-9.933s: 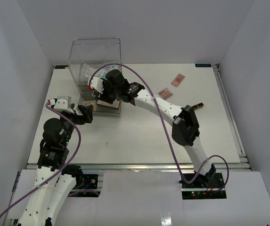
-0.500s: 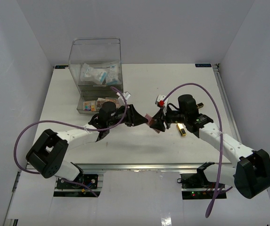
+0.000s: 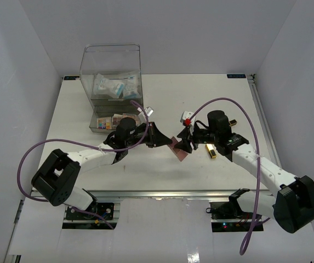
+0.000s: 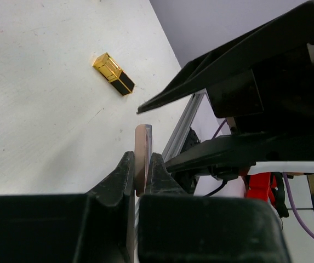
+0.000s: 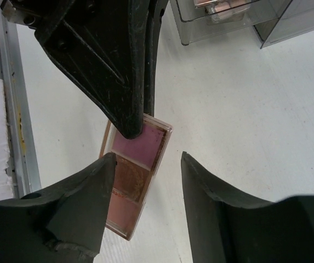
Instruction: Organize the makeup
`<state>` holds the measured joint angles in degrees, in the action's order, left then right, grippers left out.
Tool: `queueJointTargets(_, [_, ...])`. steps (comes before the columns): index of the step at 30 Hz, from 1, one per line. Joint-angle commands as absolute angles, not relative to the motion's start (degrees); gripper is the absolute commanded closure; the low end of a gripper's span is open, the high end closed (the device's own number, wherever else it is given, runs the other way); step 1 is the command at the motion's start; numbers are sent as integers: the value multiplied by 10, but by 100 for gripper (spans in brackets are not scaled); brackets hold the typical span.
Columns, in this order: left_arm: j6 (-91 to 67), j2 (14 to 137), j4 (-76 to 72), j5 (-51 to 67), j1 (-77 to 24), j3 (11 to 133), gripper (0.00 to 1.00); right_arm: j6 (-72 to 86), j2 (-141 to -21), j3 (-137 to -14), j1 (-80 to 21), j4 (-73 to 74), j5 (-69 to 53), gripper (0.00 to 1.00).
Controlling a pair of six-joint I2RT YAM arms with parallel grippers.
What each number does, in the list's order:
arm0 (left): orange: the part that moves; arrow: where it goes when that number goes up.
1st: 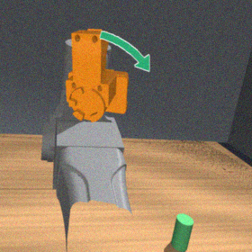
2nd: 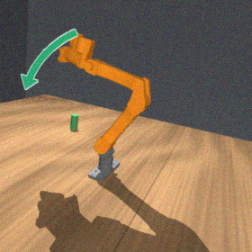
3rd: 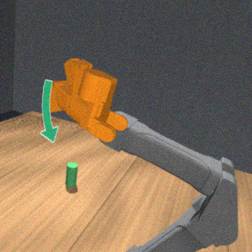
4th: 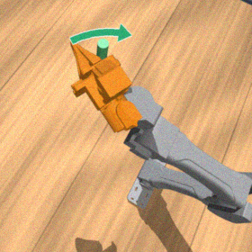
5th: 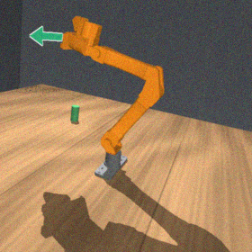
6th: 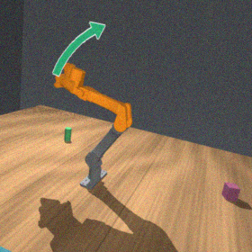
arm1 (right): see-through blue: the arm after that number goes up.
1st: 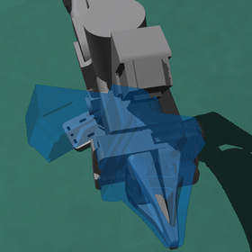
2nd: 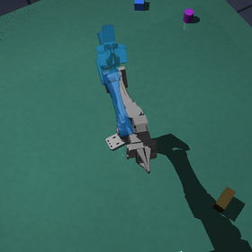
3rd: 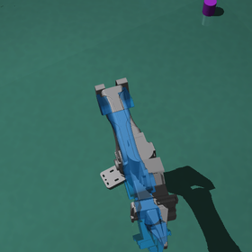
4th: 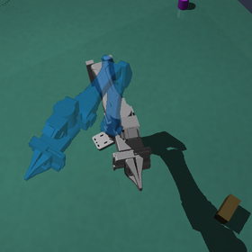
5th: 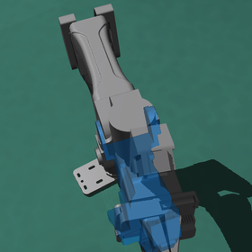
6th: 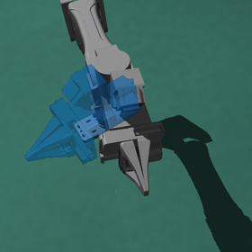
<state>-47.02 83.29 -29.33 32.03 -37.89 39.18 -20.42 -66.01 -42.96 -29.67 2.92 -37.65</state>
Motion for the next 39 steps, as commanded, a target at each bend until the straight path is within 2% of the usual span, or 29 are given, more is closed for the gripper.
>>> queueJointTargets(1, [-449,803,-250,307,-375,411,100,-233,-629,-430,-298,28,-375,27])
queueJointTargets(2, [-443,793,-236,302,-370,410,100,-239,-623,-430,-297,30,-373,12])
queueJointTargets(3, [-433,776,-224,298,-364,408,100,-245,-610,-430,-291,31,-374,9])
queueJointTargets(7, [-412,721,-156,289,-305,389,100,-261,-569,-425,-257,38,-389,10])
queueJointTargets(13, [-395,623,-65,301,-140,366,100,-292,-526,-397,-220,42,-426,10])
queueJointTargets(20, [-402,630,-47,364,90,375,100,-291,-527,-396,-199,48,-431,10])
queueJointTargets(25, [-411,694,-69,389,148,407,100,-289,-526,-393,-193,50,-447,10])
queueJointTargets(35, [-408,780,-86,392,161,462,100,-291,-527,-389,-180,50,-459,10])
queueJointTargets(37, [-403,793,-83,391,161,471,97,-291,-528,-389,-180,50,-461,10])
queueJointTargets(39, [-401,806,-83,397,161,480,89,-290,-529,-389,-178,50,-463,10])
